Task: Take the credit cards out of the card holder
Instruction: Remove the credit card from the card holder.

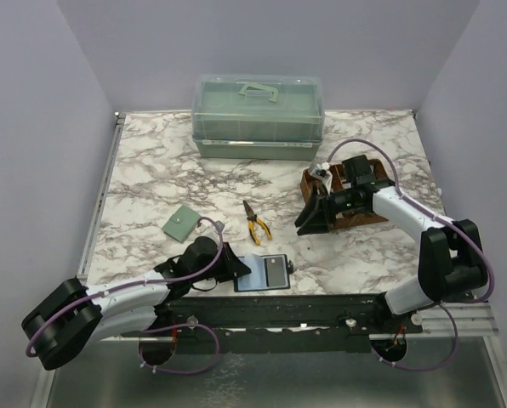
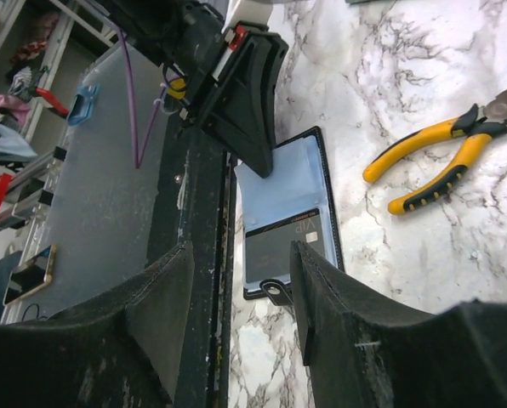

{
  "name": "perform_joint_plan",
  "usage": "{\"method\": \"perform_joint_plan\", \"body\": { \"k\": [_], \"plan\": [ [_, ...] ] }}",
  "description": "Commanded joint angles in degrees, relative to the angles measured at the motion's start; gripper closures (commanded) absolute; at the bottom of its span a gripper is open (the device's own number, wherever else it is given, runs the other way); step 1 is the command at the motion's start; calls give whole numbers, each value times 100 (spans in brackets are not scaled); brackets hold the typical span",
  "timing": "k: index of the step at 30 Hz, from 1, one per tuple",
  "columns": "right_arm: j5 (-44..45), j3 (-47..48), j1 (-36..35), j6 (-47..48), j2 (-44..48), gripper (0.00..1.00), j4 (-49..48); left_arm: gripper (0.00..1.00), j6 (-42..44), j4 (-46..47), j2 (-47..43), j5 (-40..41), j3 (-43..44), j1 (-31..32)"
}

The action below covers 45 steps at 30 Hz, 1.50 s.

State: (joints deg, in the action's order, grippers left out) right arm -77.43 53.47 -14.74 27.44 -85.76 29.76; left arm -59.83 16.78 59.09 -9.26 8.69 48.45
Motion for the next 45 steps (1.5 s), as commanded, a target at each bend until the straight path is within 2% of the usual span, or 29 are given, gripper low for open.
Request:
{"method": "perform_joint_plan", "body": {
  "k": [1, 3, 5, 10, 13, 16, 17, 20, 22, 25, 29, 32, 36, 43, 45],
  "plan": [
    [51, -109, -333, -75, -206, 45, -216, 81, -375, -1230, -564, 747, 167, 3],
    [157, -134, -580, 0, -296, 45, -212, 75, -597, -1796, -738, 876, 282, 1],
    [245, -136, -811, 131, -401, 45, -151, 63, -800, -2186, -870, 882, 365, 7],
    [489, -157, -1142, 58, -621, 45, -207, 49, -734, -2385, -1278, 882, 527, 3],
    [535, -214, -1200, -123, -707, 45, -290, 34, -513, -2450, -1679, 1027, 660, 2],
    [330, -361, -1256, -457, -695, 45, -506, 8, -479, -2442, -2214, 1126, 659, -8],
    [182, -427, -1259, -701, -681, 45, -731, 2, -508, -2422, -2402, 1162, 616, -9],
    [-186, -656, -1287, -1808, -669, 46, -1506, 1, -569, -1883, -2907, 999, 312, -7],
    [-164, -889, -1346, -2787, -639, 47, -2266, 1, -636, -999, -3066, 656, 17, -10],
    [237, -1278, -1399, -3910, -531, 51, -3150, 9, -602, -301, -2818, 256, -152, -5],
    [1402, -1481, -1431, -5006, -406, 53, -3318, 11, -475, 74, -2131, 13, -21, 10],
    [2015, -1431, -1510, -5350, -402, 53, -3039, 11, -444, 320, -1375, -137, 159, 20],
    [2130, -1529, -1651, -5478, -490, 53, -3080, 12, -380, 810, -426, -349, 389, 23],
    [2821, -1410, -1795, -5308, -804, 58, -2755, 33, -520, 1648, 452, -530, 395, 65],
    [3089, -1401, -1795, -5248, -818, 60, -2682, 42, -606, 1804, 591, -533, 344, 98]
  ]
}}
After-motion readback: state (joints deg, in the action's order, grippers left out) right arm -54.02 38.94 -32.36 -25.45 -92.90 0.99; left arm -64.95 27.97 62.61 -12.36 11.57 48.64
